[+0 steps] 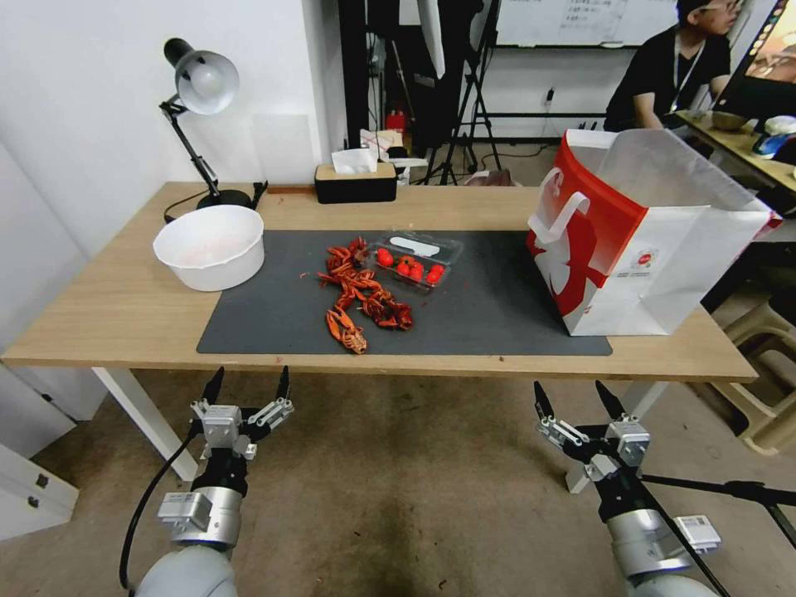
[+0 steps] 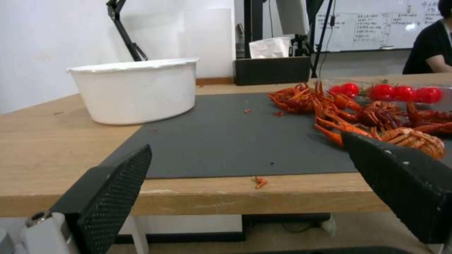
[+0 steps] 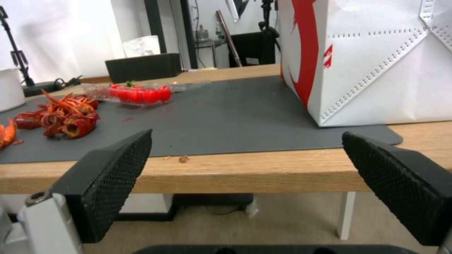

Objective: Pick up the trash from the table and place it into the takeout bag.

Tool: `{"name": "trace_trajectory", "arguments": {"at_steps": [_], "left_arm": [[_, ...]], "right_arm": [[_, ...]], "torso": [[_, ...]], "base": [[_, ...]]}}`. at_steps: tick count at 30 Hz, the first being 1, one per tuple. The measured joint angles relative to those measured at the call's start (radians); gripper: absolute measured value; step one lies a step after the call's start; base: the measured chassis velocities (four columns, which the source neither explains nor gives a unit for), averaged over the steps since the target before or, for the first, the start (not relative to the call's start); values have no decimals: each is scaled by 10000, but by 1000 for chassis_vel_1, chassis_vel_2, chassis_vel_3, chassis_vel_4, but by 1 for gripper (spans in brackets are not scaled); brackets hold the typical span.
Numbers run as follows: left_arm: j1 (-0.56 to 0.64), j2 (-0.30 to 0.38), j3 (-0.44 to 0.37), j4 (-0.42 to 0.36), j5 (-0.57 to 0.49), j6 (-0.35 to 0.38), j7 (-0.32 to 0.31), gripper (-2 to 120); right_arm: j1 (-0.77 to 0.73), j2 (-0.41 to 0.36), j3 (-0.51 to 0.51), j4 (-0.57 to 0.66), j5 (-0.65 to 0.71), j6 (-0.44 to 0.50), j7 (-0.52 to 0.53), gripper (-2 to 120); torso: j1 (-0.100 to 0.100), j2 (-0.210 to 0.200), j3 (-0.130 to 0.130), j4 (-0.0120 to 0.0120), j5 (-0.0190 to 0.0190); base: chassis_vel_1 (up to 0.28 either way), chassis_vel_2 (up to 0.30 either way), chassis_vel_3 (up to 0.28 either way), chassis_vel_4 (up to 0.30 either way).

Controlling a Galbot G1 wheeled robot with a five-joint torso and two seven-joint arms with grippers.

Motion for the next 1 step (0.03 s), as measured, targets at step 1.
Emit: {"name": "trace_trajectory", "arguments": {"at_steps": [1], "left_arm": [[-1,2,2,0,0,2,-1,100]], "right_arm": [[0,0,0,-2,-2,1,0,100]], "torso": [[0,0,0,0,0]], "base": [[0,0,0,0]]}}
